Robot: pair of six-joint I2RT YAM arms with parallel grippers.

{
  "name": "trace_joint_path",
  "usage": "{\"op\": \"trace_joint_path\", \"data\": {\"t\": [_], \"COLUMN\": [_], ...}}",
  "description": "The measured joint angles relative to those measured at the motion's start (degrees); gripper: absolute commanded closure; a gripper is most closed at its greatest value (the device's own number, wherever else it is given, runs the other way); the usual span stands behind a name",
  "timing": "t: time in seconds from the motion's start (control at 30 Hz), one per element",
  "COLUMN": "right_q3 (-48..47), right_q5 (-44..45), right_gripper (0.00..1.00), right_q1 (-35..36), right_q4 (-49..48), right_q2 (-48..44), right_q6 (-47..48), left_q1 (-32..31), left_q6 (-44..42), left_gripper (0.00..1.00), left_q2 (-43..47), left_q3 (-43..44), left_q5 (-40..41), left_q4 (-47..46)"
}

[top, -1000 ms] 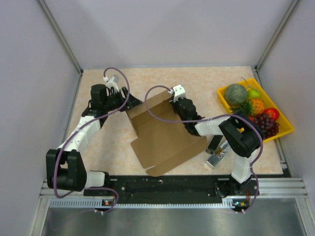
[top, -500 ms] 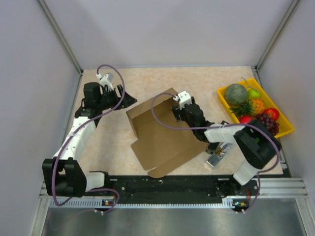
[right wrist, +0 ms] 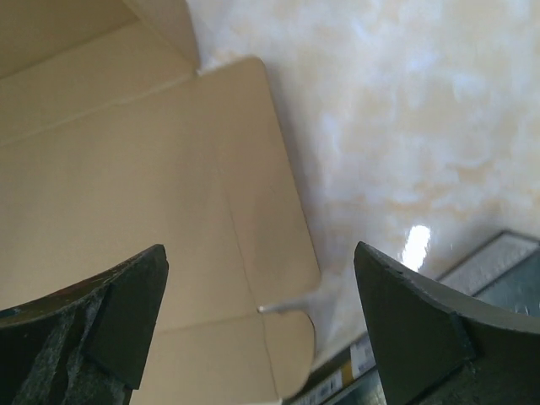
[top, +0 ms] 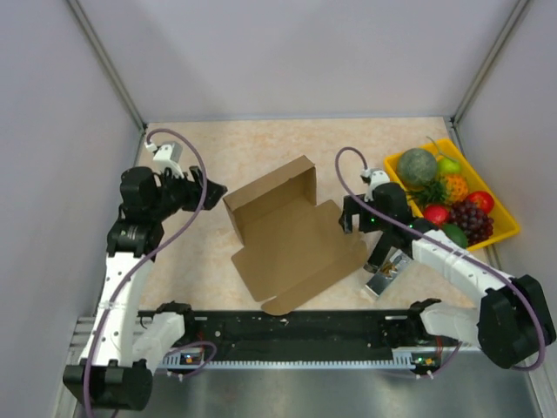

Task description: Fold the paper box

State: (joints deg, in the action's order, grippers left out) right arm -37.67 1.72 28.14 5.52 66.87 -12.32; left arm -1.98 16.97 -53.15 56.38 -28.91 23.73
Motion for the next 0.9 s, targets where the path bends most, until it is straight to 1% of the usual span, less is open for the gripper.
{"op": "trace_joint_path", "data": {"t": [0.03,0.13,0.2,0.3,0.37,0.4,0.47,0.5,0.57,0.6,0.67,0.8,0.87,0.9], "right_q3": [0.0,0.0,0.0,-1.9,-3.7,-4.0,-4.0,-4.0,-4.0,-4.0,-4.1,-6.4,-7.1,-6.9], "right_q5": [-2.9,-7.7,-11.3,-16.8,-18.8,-19.5,-21.2,-21.9,-20.8,-19.5,-15.7,-5.4,-3.4,-3.6], "right_gripper": [0.09,0.09,0.14,0.20,0.20,0.21,0.21,0.21,0.22,0.23,0.25,0.24,0.24,0.24], "right_q1": [-2.7,-6.5,-8.3,-12.2,-13.8,-14.2,-14.3,-14.2,-13.2,-12.4,-9.7,1.8,7.1,9.0], "right_q4": [3.2,8.1,10.1,12.4,13.3,13.5,14.1,14.0,14.6,15.5,17.9,26.5,29.1,29.8], "right_q2": [-0.6,-1.3,-0.8,3.9,8.1,9.6,10.1,9.7,7.9,6.5,3.0,-4.7,-7.6,-8.7], "right_q6": [-1.2,-3.0,-3.7,-4.5,-4.7,-5.0,-6.2,-7.0,-7.9,-8.3,-8.9,-12.3,-16.1,-18.5], "left_q1": [0.0,0.0,-0.4,-2.6,-7.4,-10.9,-18.4,-21.2,-26.8,-27.9,-28.6,-28.6,-28.7,-28.7], "left_q6": [0.0,0.7,2.1,4.9,6.7,7.2,7.8,7.7,6.9,6.5,5.3,2.5,1.6,1.2], "left_gripper": [0.31,0.36,0.38,0.39,0.41,0.41,0.40,0.40,0.40,0.40,0.40,0.38,0.36,0.33], "left_q2": [1.9,6.5,8.1,9.9,11.5,12.2,13.5,14.2,17.3,19.0,21.9,25.6,26.8,27.5], "left_q3": [-0.7,-2.2,-2.8,-4.9,-7.7,-9.1,-11.2,-11.9,-13.6,-14.2,-15.0,-15.1,-15.1,-15.1], "left_q5": [-0.4,-2.3,-3.7,-5.3,-5.1,-4.6,-3.5,-3.0,-0.6,0.0,1.5,5.0,9.0,11.1], "left_q4": [0.6,2.1,2.8,2.8,2.3,2.5,2.6,2.6,2.6,2.6,2.5,2.2,2.4,2.5]}}
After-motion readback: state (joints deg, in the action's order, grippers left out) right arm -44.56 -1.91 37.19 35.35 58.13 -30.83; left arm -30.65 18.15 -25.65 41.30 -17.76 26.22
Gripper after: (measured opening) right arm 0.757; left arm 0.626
